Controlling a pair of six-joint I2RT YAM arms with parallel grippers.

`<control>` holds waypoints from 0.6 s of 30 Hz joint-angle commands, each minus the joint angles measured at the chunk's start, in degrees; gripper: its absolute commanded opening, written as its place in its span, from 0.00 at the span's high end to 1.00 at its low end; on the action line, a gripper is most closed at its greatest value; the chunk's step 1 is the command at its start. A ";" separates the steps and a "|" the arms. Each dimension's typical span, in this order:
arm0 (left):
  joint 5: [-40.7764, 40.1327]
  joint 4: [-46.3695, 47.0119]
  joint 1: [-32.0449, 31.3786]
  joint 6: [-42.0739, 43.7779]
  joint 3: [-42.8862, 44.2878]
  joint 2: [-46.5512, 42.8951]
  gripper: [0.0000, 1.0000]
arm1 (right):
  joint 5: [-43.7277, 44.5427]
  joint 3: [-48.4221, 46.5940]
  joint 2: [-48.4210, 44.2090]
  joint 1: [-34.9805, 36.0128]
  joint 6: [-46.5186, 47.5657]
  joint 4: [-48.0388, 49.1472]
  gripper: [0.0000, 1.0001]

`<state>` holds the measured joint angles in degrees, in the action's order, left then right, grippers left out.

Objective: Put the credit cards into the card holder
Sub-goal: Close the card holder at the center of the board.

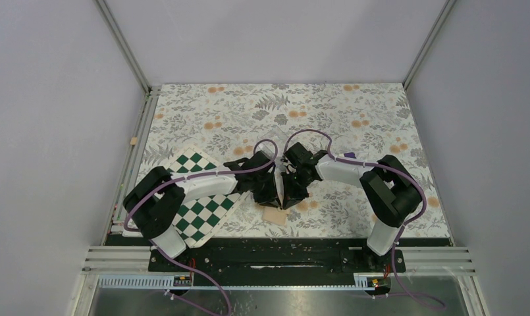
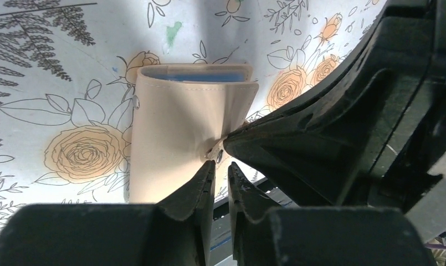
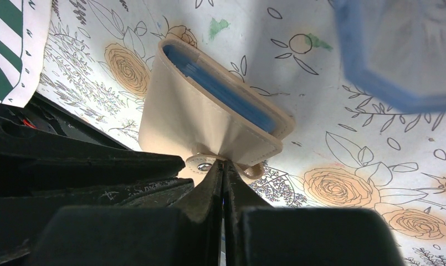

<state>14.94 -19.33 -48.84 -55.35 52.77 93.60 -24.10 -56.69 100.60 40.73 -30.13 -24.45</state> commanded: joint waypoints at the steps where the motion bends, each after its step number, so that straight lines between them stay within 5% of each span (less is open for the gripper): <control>1: 2.43 3.52 0.07 -0.85 -0.48 0.52 0.86 | 1.36 1.30 1.19 1.42 -0.14 0.29 1.00; 18: -1.70 -5.09 0.05 4.19 3.49 2.25 0.76 | 0.91 1.04 1.57 1.40 -0.11 0.33 1.00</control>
<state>14.04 -24.40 -48.84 -52.31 54.74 95.11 -24.16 -56.69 100.60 40.73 -30.15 -24.43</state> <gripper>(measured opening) 0.258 0.017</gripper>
